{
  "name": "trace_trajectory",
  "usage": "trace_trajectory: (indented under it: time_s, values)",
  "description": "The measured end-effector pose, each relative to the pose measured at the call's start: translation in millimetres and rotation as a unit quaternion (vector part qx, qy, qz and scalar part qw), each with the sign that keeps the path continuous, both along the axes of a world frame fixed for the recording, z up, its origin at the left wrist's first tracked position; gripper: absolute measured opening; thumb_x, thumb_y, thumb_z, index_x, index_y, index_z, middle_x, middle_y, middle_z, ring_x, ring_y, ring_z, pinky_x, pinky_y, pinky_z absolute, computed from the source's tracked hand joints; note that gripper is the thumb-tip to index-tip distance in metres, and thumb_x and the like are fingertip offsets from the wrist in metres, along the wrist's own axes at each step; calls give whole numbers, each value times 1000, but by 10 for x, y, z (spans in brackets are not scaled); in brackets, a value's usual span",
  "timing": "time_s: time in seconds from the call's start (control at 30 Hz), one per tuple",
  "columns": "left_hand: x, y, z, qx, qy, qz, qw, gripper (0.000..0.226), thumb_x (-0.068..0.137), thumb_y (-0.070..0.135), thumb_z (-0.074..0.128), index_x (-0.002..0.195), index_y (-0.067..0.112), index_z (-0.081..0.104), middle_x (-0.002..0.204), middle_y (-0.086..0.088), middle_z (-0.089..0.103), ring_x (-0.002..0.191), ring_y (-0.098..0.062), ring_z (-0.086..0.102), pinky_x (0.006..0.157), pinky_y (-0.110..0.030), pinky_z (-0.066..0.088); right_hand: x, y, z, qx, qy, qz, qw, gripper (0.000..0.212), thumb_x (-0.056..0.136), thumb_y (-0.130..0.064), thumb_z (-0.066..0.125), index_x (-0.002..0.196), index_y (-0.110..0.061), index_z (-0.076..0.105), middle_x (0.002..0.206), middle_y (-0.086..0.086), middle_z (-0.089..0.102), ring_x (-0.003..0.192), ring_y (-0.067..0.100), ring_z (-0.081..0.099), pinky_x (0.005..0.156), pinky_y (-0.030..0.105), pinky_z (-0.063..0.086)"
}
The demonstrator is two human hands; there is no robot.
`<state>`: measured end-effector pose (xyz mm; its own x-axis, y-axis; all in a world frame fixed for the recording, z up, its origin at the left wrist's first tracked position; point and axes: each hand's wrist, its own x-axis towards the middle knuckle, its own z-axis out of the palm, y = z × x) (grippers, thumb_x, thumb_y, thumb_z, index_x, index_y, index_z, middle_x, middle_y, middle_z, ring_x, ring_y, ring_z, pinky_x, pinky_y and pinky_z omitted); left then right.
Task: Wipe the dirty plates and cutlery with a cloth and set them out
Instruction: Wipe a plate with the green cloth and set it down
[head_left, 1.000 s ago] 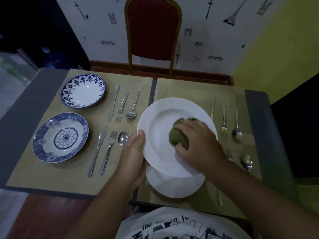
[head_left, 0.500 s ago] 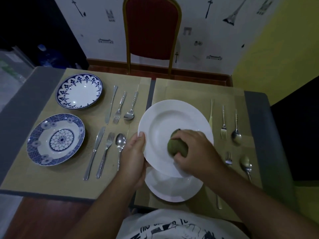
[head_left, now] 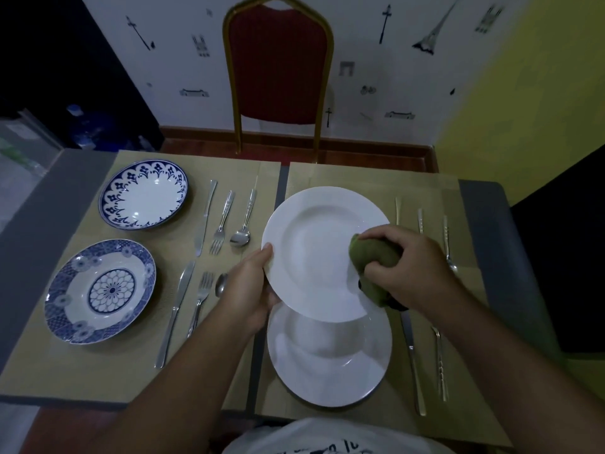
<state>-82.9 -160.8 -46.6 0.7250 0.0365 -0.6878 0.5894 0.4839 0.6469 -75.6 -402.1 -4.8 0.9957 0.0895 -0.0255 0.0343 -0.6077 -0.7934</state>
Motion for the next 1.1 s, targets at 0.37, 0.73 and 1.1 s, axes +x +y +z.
trace_trajectory:
  time_s: [0.37, 0.73, 1.1]
  values:
    - [641, 9, -400, -13, 32, 13, 999, 19, 102, 9, 51, 113, 7, 66, 95, -9, 80, 85, -22, 78, 63, -37, 63, 368, -15, -236, 41, -21, -91, 995, 44, 67, -11, 66, 100, -41, 68, 94, -31, 66, 88, -9, 60, 66, 4, 47]
    - [993, -207, -775, -22, 101, 31, 994, 20, 106, 9, 45, 114, 11, 63, 100, -10, 79, 85, -22, 78, 66, -38, 65, 771, 52, -587, 31, 2, -111, 993, 42, 68, -15, 65, 104, -37, 67, 98, -23, 66, 91, -5, 60, 74, 15, 50]
    - [1083, -158, -777, -96, 112, 25, 989, 66, 101, 62, 34, 125, 7, 61, 116, -16, 75, 110, -32, 70, 93, -45, 55, 880, 134, -699, 21, 21, -112, 993, 41, 70, -10, 67, 105, -31, 69, 100, -15, 67, 92, 5, 60, 79, 24, 52]
